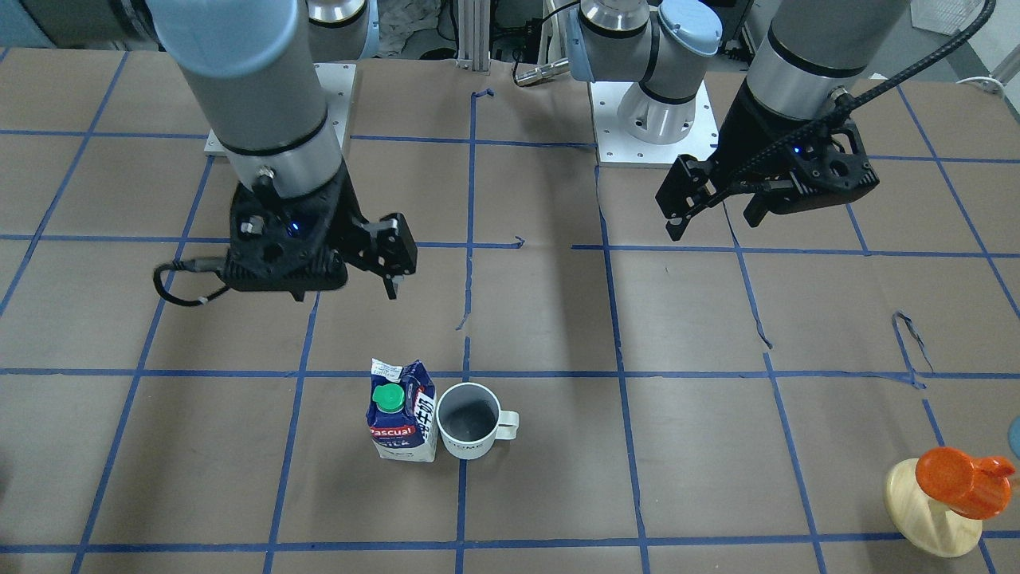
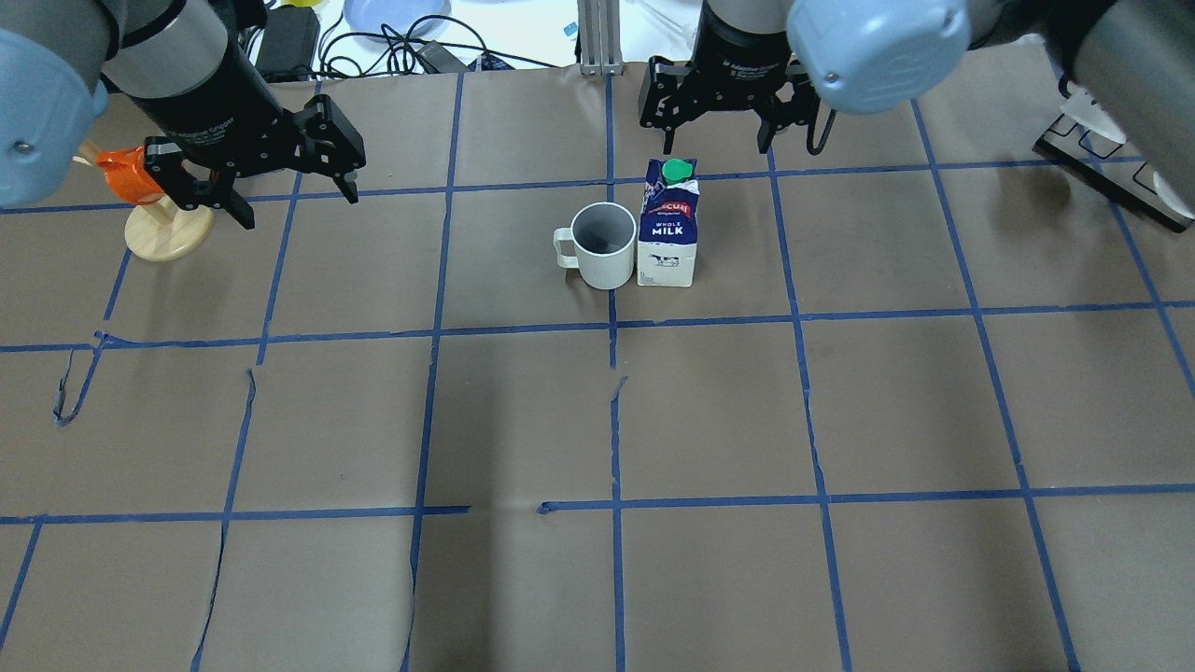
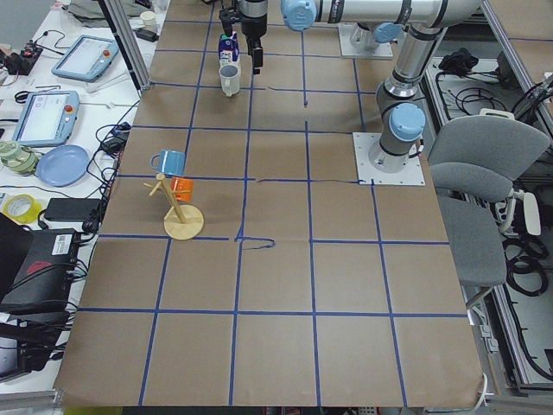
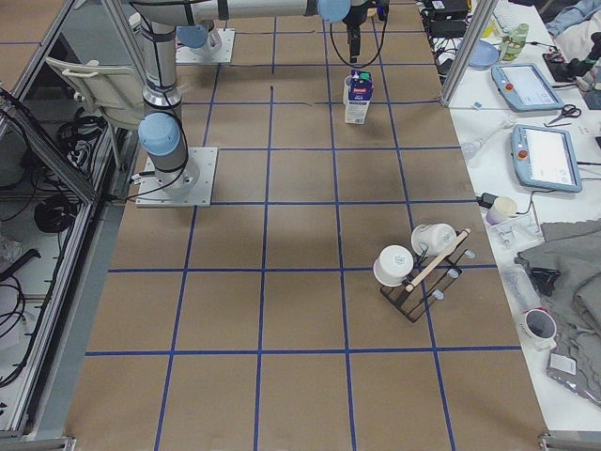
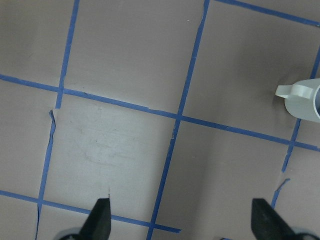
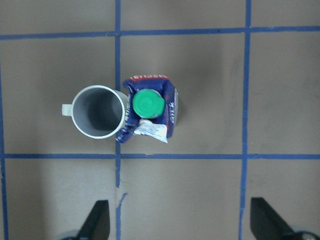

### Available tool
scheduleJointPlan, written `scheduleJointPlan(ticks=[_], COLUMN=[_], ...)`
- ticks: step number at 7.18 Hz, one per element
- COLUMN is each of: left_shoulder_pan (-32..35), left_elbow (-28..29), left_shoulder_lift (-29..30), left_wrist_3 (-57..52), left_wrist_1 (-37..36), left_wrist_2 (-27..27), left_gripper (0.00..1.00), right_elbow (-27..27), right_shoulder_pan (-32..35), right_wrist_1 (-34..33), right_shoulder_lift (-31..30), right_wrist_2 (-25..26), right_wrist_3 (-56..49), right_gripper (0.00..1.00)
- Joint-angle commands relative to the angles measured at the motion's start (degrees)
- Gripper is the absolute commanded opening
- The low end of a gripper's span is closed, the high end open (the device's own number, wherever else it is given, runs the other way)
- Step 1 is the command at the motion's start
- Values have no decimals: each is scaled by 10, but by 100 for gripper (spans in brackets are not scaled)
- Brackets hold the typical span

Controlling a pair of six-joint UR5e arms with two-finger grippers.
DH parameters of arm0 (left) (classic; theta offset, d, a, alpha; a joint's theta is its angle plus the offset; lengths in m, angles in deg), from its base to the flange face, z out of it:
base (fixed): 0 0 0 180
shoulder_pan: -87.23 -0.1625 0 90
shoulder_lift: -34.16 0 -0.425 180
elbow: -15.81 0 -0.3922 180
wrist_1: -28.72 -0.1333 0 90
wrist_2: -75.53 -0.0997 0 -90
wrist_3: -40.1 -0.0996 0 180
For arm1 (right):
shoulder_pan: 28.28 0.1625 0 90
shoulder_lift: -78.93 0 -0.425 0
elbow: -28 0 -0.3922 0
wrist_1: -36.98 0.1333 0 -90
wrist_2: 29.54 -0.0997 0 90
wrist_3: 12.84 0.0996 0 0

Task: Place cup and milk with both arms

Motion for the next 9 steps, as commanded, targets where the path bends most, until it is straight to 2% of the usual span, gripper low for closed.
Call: scheduleJointPlan(ticks=[1, 4, 9], left_shoulder_pan=[1, 0, 0], left_elbow=[0, 0, -3], left_shoulder_lift=[-10, -17, -22], left_wrist_3=[-1, -50, -50], left_wrist_1=[0, 4, 8], left_wrist_2=[0, 3, 3], left_gripper=[100, 100, 100], right_elbow=[3, 13, 13], right_shoulder_pan=[-36, -36, -38], right_wrist_1=[119, 118, 105], right_shoulder_lift=[-67, -82, -80], right_wrist_2=[48, 39, 39], right_wrist_3=[-65, -64, -63], right_gripper=[100, 100, 100])
